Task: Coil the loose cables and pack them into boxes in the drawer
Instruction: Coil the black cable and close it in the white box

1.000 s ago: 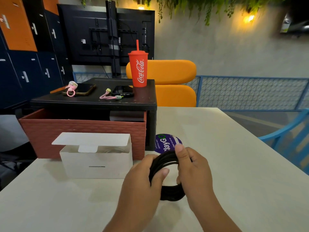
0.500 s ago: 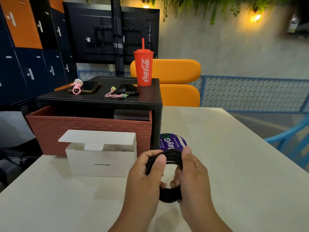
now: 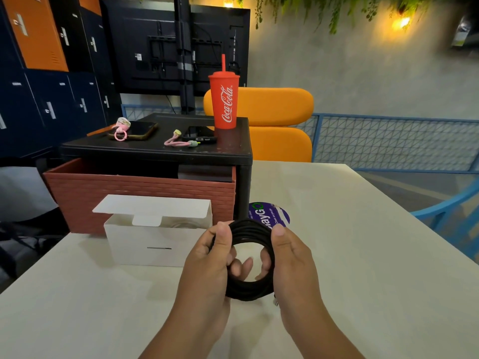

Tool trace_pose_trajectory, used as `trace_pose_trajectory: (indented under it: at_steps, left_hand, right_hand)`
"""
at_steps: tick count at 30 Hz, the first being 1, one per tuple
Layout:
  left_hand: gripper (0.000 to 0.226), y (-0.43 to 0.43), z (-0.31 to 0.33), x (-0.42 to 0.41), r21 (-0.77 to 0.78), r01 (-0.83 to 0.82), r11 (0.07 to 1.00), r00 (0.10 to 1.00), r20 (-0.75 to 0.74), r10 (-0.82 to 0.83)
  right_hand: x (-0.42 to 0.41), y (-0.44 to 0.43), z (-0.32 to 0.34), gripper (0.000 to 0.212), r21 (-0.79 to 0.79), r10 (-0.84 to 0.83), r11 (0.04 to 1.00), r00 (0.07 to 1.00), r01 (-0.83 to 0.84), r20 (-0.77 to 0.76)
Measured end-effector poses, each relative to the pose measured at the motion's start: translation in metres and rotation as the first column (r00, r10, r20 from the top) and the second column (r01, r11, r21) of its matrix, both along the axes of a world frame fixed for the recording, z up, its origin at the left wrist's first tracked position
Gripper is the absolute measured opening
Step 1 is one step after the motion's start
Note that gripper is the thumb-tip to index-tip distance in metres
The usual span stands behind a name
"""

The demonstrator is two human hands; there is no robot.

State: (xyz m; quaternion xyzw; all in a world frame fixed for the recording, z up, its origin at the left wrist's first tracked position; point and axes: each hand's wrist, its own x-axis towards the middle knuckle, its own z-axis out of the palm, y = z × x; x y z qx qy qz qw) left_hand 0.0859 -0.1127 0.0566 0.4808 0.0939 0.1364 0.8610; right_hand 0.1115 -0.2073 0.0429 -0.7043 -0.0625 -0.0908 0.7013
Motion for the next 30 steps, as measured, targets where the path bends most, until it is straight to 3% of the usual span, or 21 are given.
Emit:
trace_pose_trajectory:
  at_steps: [5,9,14,18,21,26,30]
  left_hand:
    - [0.033,0.01,0.006,-0.001,0.046,0.018,0.999,0.999,0.03,-0.019]
    - [0.028,0.016,0.006,0.0,0.172,-0.016,0.985,0.999,0.037,0.01]
    - [0.031,0.014,0.002,-0.001,0.372,0.021,0.928,0.999,0.034,-0.036]
    - [0.027,0.004,0.004,-0.006,0.351,0.156,0.923,0.986,0.005,-0.169]
    - [0.032,0.0,0.005,-0.008,0.288,0.194,0.938,0.98,-0.027,-0.195]
    - [0.037,0.003,0.008,-0.005,0.143,0.134,0.981,0.99,-0.069,-0.125]
    - [0.037,0.008,0.007,-0.003,0.161,0.069,0.985,0.997,-0.053,-0.061]
  right_hand:
    - [0.0,-0.009,0.005,0.046,-0.147,0.102,0.985,0.989,-0.086,0.103]
    - [0.007,-0.023,0.01,0.038,-0.318,0.171,0.938,0.983,-0.139,0.074]
    - [0.011,-0.038,0.012,0.028,-0.541,0.023,0.838,0.985,0.075,0.174]
    - [0.013,-0.038,0.016,0.024,-0.39,-0.08,0.909,0.98,0.147,0.183]
    - [0.012,-0.036,0.019,0.031,-0.126,0.041,0.991,0.999,-0.043,-0.018]
    - [0.005,-0.027,0.019,0.028,0.12,0.352,0.935,0.908,-0.333,-0.226]
    - [0.003,-0.024,0.018,0.034,0.239,0.504,0.86,0.821,-0.451,-0.267]
